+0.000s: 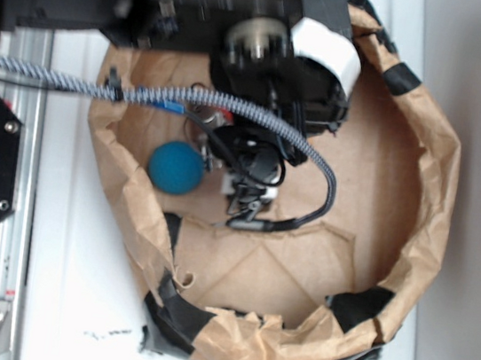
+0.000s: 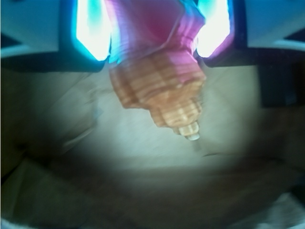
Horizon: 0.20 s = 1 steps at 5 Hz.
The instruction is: Grab the shell.
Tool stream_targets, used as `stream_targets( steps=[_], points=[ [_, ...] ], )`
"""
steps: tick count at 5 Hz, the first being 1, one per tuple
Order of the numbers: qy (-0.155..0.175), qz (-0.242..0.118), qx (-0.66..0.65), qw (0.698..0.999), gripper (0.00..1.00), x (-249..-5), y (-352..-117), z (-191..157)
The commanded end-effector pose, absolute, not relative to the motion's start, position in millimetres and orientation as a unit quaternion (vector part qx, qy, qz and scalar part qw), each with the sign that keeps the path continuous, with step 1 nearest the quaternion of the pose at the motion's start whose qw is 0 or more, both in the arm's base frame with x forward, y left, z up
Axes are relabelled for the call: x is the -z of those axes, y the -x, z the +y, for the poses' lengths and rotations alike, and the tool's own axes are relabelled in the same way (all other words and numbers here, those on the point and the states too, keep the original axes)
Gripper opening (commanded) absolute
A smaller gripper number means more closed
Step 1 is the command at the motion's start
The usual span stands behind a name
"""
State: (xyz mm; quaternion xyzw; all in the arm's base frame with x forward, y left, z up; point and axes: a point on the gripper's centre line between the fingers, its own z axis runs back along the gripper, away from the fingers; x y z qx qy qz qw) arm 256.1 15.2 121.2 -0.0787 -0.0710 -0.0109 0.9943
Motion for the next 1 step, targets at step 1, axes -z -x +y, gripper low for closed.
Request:
stream_targets(
  steps=[1],
  points=[
    [0.037, -0.151, -0.081, 0.985, 0.0, -143.4, -264.6, 9.8]
  ],
)
